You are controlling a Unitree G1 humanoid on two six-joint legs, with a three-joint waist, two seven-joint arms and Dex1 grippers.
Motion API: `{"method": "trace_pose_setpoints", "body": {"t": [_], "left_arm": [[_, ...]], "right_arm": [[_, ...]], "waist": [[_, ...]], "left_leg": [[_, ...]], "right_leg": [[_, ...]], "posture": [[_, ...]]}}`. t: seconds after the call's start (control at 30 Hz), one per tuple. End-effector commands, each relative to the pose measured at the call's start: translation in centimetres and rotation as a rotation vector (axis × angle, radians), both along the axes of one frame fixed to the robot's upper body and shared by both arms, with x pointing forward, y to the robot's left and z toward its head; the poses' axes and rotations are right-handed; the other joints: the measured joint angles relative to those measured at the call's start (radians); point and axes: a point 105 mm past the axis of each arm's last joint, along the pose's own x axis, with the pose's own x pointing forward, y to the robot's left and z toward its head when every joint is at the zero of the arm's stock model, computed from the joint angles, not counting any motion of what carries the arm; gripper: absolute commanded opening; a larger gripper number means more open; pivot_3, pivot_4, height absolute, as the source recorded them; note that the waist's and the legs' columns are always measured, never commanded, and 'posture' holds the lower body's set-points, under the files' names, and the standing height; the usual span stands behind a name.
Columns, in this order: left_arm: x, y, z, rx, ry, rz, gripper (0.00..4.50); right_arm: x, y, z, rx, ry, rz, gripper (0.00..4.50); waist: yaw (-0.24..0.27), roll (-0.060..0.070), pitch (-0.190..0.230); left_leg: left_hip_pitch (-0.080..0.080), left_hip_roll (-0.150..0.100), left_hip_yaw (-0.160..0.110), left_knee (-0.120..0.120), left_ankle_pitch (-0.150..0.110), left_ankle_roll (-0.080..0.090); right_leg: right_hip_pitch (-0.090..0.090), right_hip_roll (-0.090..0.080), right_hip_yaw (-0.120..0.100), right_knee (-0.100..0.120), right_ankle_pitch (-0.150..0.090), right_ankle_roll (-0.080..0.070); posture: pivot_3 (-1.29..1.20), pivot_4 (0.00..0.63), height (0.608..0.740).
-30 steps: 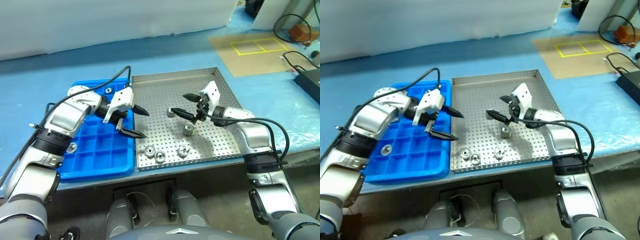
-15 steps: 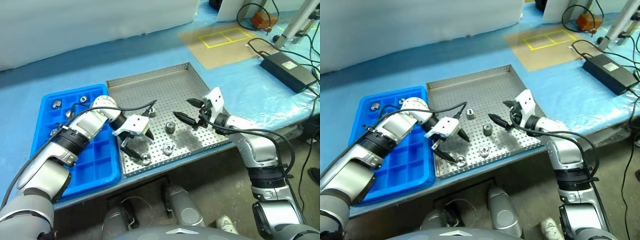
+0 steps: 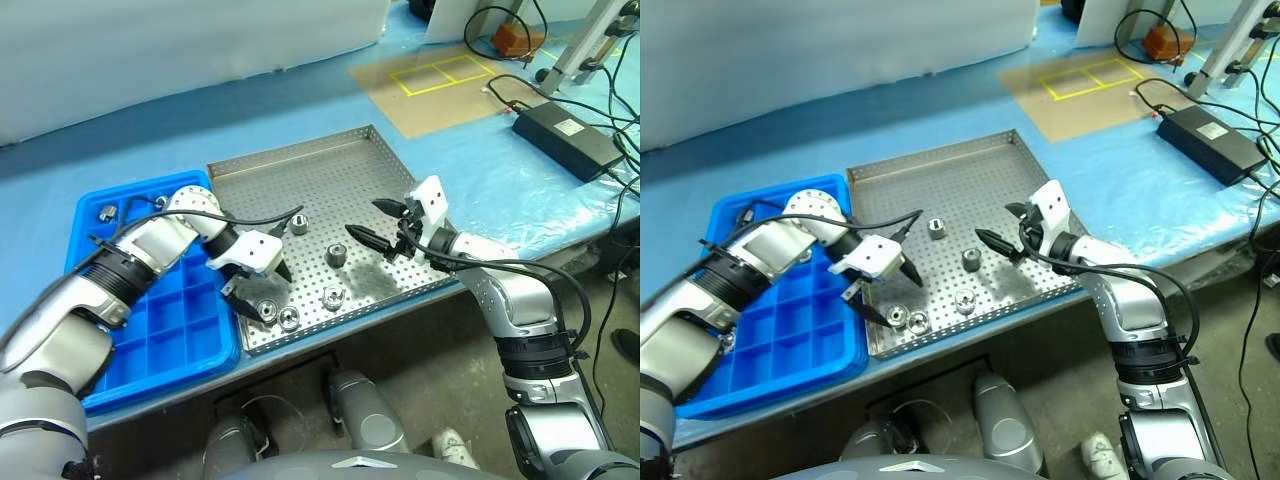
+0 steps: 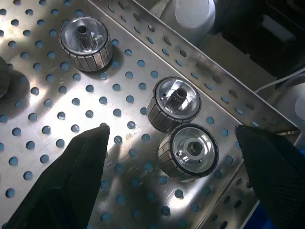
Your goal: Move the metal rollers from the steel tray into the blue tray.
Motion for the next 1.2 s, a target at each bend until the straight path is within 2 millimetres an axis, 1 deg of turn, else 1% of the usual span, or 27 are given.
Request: {"method": "trace_pose_setpoints", "body": {"t": [0.03, 0.1, 0.17, 0.23, 0.27, 0.3, 0.33, 0.4, 0.47, 0.5, 0.6, 0.63, 0.8, 0.93, 1.1, 1.2], "left_arm": [[3.8, -1.7, 3.0, -0.174, -0.173, 0.160, 4.45], [6.9, -1.9, 4.8, -0.247, -0.290, 0.301, 4.45], [9.2, -1.3, 5.8, -0.278, -0.357, 0.419, 4.45], [11.2, -0.2, 6.1, -0.292, -0.417, 0.550, 4.45], [12.4, 0.5, 6.0, -0.294, -0.457, 0.642, 4.45], [13.5, 1.3, 5.9, -0.289, -0.498, 0.731, 4.45], [14.1, 2.0, 5.4, -0.282, -0.502, 0.792, 4.45], [14.3, 2.4, 4.5, -0.306, -0.423, 0.862, 4.45], [14.2, 2.2, 3.8, -0.341, -0.349, 0.898, 4.45], [14.0, 1.8, 3.5, -0.372, -0.308, 0.894, 4.45], [13.4, 0.8, 2.7, -0.458, -0.159, 0.916, 4.45], [12.9, 0.5, 2.4, -0.473, -0.112, 0.899, 4.45], [11.7, -0.5, 2.1, -0.537, 0.069, 0.875, 4.45], [11.1, -0.9, 1.5, -0.539, 0.106, 0.867, 4.45], [10.9, -2.2, 2.0, -0.593, 0.149, 0.868, 4.45], [10.2, -2.9, 2.0, -0.597, 0.193, 0.831, 4.45]], "right_arm": [[-0.5, 0.5, 1.0, -0.001, -0.043, 0.029, 4.50], [-0.5, 0.5, 1.0, 0.000, -0.043, 0.029, 4.50], [-0.5, 0.6, 1.0, 0.002, -0.043, 0.029, 4.50], [-0.6, 0.7, 0.9, -0.001, -0.042, 0.033, 4.50], [-0.6, 0.7, 0.8, -0.006, -0.042, 0.034, 4.50], [-0.6, 0.7, 0.7, -0.008, -0.041, 0.034, 4.50], [-0.6, 0.8, 0.7, -0.007, -0.041, 0.035, 4.50], [-0.5, 0.9, 0.8, -0.004, -0.042, 0.035, 4.50], [-0.5, 1.0, 0.8, -0.002, -0.044, 0.037, 4.50], [-0.5, 1.0, 0.8, -0.003, -0.044, 0.037, 4.50], [-0.4, 0.9, 0.8, -0.003, -0.044, 0.036, 4.50], [-0.3, 1.0, 0.8, -0.006, -0.046, 0.038, 4.50], [-0.4, 0.9, 0.9, -0.007, -0.048, 0.040, 4.50], [-0.4, 1.1, 0.8, -0.018, -0.048, 0.046, 4.50], [-0.4, 1.0, 0.8, -0.025, -0.048, 0.046, 4.50], [-0.4, 1.0, 0.7, -0.036, -0.049, 0.046, 4.50]], "waist": [[0.000, 0.000, 0.000], [-0.002, 0.000, 0.000], [-0.006, 0.000, 0.000], [-0.016, 0.000, 0.000], [-0.019, 0.000, 0.000], [-0.025, 0.000, 0.000], [-0.028, 0.000, 0.000], [-0.032, 0.000, 0.000], [-0.032, 0.001, 0.000], [-0.031, 0.001, 0.000], [-0.030, 0.001, 0.000], [-0.029, 0.001, 0.000], [-0.029, 0.000, 0.000], [-0.030, 0.000, 0.000], [-0.030, 0.000, 0.000], [-0.032, 0.000, 0.000]], "left_leg": [[0.000, 0.000, 0.000, 0.001, 0.000, 0.001], [-0.002, 0.000, -0.001, 0.005, -0.002, 0.003], [-0.003, 0.000, -0.001, 0.009, -0.003, 0.004], [-0.003, -0.002, -0.001, 0.009, -0.005, 0.004], [-0.003, -0.002, -0.002, 0.009, -0.005, 0.004], [-0.003, -0.002, -0.002, 0.009, -0.005, 0.004], [-0.003, -0.003, -0.003, 0.009, -0.005, 0.005], [-0.004, -0.003, -0.003, 0.009, -0.005, 0.006], [-0.007, -0.003, -0.004, 0.009, -0.005, 0.007], [-0.009, -0.003, -0.006, 0.009, -0.005, 0.008], [-0.014, -0.003, -0.007, 0.009, -0.007, 0.012], [-0.016, -0.003, -0.007, 0.009, -0.008, 0.013], [-0.017, -0.006, -0.007, 0.010, -0.010, 0.017], [-0.016, -0.006, -0.007, 0.011, -0.010, 0.018], [-0.014, -0.006, -0.007, 0.012, -0.010, 0.018], [-0.015, -0.006, -0.007, 0.012, -0.010, 0.018]], "right_leg": [[0.001, 0.000, -0.001, 0.000, 0.000, 0.000], [0.001, -0.001, -0.001, 0.000, 0.001, 0.001], [0.001, -0.001, -0.002, 0.000, 0.001, 0.005], [0.002, -0.002, -0.001, -0.001, -0.001, 0.010], [0.002, -0.002, -0.001, -0.001, -0.001, 0.011], [0.003, -0.002, -0.001, -0.002, -0.001, 0.011], [0.003, -0.002, -0.002, -0.003, -0.002, 0.011], [0.003, -0.002, -0.002, -0.004, -0.001, 0.012], [0.002, -0.002, -0.004, -0.007, 0.001, 0.011], [0.002, -0.002, -0.006, -0.010, 0.004, 0.008], [0.001, -0.004, -0.010, -0.014, 0.005, 0.008], [0.000, -0.007, -0.011, -0.014, 0.005, 0.008], [0.000, -0.010, -0.012, -0.014, 0.005, 0.008], [0.001, -0.010, -0.012, -0.014, 0.005, 0.008], [0.003, -0.010, -0.012, -0.014, 0.005, 0.009], [0.003, -0.010, -0.012, -0.014, 0.005, 0.009]], "posture": [[-0.83, 0.150, 0.740], [-0.83, 0.150, 0.740], [-0.83, 0.150, 0.740], [-0.82, 0.150, 0.740], [-0.82, 0.150, 0.740], [-0.82, 0.150, 0.740], [-0.82, 0.150, 0.740], [-0.82, 0.150, 0.740], [-0.82, 0.150, 0.740], [-0.82, 0.150, 0.740], [-0.82, 0.150, 0.740], [-0.82, 0.150, 0.740], [-0.82, 0.150, 0.740], [-0.83, 0.150, 0.740], [-0.83, 0.150, 0.740], [-0.84, 0.150, 0.740]]}}
